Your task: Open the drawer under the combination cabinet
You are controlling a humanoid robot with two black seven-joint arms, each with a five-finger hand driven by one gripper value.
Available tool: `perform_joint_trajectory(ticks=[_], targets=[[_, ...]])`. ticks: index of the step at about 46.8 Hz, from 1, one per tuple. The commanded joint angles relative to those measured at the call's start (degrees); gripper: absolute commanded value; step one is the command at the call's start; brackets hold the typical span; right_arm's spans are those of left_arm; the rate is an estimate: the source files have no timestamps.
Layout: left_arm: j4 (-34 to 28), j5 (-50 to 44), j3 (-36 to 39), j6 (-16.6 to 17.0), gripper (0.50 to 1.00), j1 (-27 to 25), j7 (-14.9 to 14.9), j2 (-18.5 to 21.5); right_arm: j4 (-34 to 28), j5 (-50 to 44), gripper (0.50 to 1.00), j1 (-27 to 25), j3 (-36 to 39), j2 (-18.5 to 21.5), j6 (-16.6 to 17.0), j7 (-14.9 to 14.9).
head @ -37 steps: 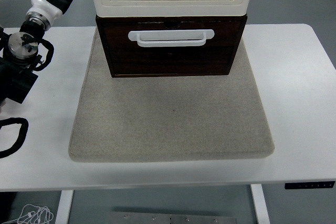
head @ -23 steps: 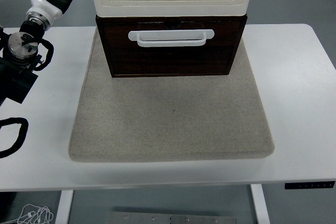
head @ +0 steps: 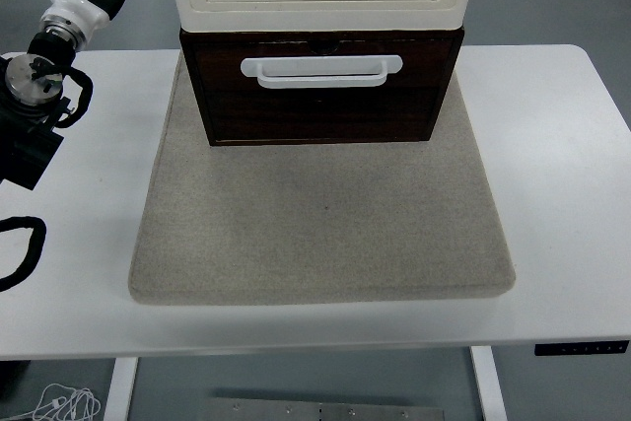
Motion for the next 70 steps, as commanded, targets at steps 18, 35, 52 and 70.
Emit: perform_joint_trajectory(ticks=[18,35,52,70], targets=[[0.2,0.9,0.2,0.3,1.0,-4.2,-0.3,2.7,0.0,0.0,0.926,0.0,0.0,0.0,0.0,0.0],[-1.2,2.7,3.9,0.8,1.0,-15.2,0.4,10.4,0.0,0.0,0.926,0.0,0.0,0.0,-0.1,0.0],[-12.6,3.0,20.0,5.5,1.0,-33.6,0.3,20.3,0.0,0.0,0.928,0.0,0.0,0.0,0.0,0.0],[-36.1,17.1,20.1,8.7,1.0,-38.1,0.6,25.1,0.0,0.0,0.926,0.0,0.0,0.0,-0.1,0.0]])
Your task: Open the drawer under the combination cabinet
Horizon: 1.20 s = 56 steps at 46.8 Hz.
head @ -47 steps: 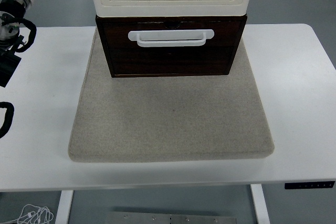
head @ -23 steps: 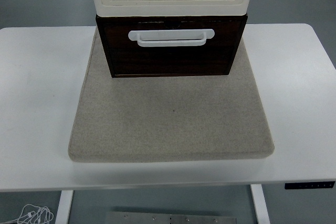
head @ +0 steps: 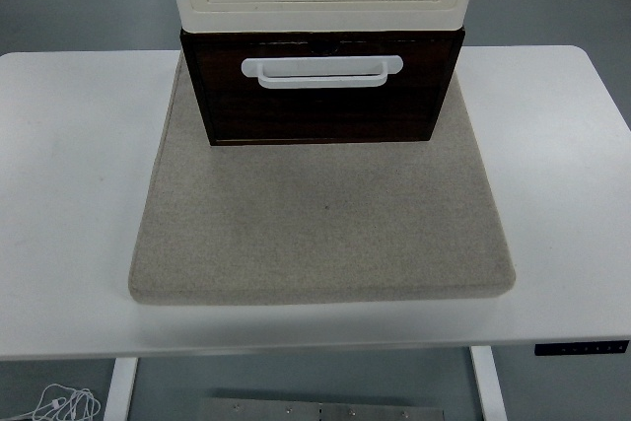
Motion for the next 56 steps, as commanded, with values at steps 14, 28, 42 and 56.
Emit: perform_joint_trajectory(ticks=[14,28,42,56], targets=[[-23.7,5.5,8.9,0.2,1.0,-2.8,0.8,3.6,0.0,0.0,0.928,0.0,0.0,0.0,0.0,0.0],[-36.1,8.3,24.1,-0.6,1.0,-10.2,3.6,6.3,0.0,0.0,0.926,0.0,0.0,0.0,0.0,0.0],[-43.1,17.4,37.0,-4.1,1.0,-12.6,6.9,6.4,0.0,0.0,0.926,0.0,0.0,0.0,0.0,0.0],[-44.1,17.5,52.9,-4.4,1.0,-19.8,13.0,4.7,0.0,0.0,0.926,0.0,0.0,0.0,0.1,0.0]])
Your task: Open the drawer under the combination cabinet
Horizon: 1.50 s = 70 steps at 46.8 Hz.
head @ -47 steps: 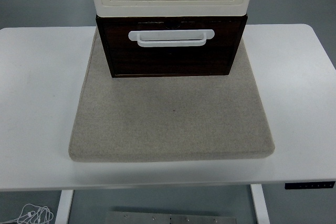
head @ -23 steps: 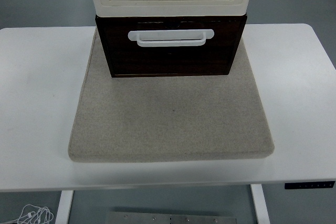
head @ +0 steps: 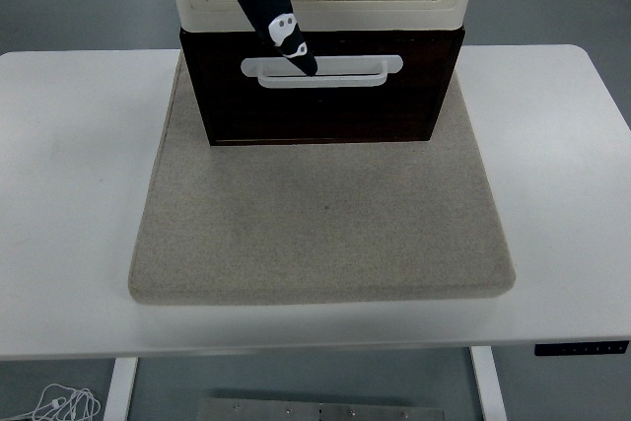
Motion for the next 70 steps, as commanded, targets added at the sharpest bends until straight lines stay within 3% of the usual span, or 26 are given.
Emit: perform_joint_trajectory(ticks=[1,9,18,28,43,57,70], targets=[[-0.3,-0.1,2.7,0.1,1.0,-0.1,1.8,-0.8,0.0,0.0,0.928,0.0,0.0,0.0,0.0,0.0],[-0.3,-0.1,6.1,0.6,1.0,-0.1,4.8,-2.9,0.0,0.0,0.928,0.0,0.0,0.0,0.1,0.0],[-0.1,-0.2,7.0,1.9,1.0,0.3,10.3,-5.0,0.0,0.0,0.928,0.0,0.0,0.0,0.0,0.0],[1.0,-0.5,7.9,2.8,1.0,0.7,13.4,-6.5,0.0,0.0,0.928,0.0,0.0,0.0,0.1,0.0],[6.5,-1.2,9.7,4.1,1.0,3.6,14.0,-12.1,0.0,0.0,0.926,0.0,0.0,0.0,0.0,0.0],[9.8,-1.3,9.3,8.6,1.0,7.2,15.2,-17.4,0.0,0.0,0.928,-0.1,0.0,0.0,0.0,0.0],[11.6,-2.7,8.5,9.9,1.0,7.9,15.2,-19.0,0.0,0.0,0.926,0.0,0.0,0.0,0.0,0.0]])
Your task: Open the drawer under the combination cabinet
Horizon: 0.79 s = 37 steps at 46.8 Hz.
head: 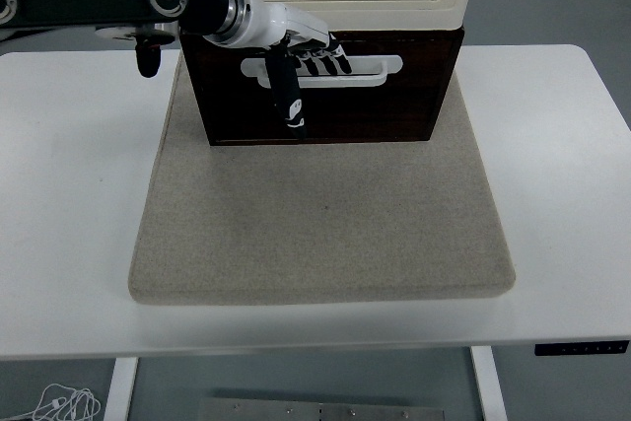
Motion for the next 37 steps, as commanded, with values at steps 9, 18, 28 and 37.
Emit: perform_joint_trajectory(ticks=[9,18,28,37], targets=[[0.9,-1.0,-0.2,0.3,1.0,-0.1,0.1,-0.8,0.0,0.0,0.928,0.0,0.0,0.0,0.0,0.0],[1.7,-1.0,0.0,0.3,1.0,0.4,0.1,-1.4,0.0,0.0,0.928,0.0,0.0,0.0,0.0,0.0],[2.7,-1.0,0.3,0.3,1.0,0.6,0.1,-1.9,0.0,0.0,0.928,0.0,0.0,0.0,0.1,0.0],[3.0,-1.0,0.3,0.3,1.0,1.3,0.1,-2.0,0.0,0.0,0.928,0.0,0.0,0.0,0.0,0.0]])
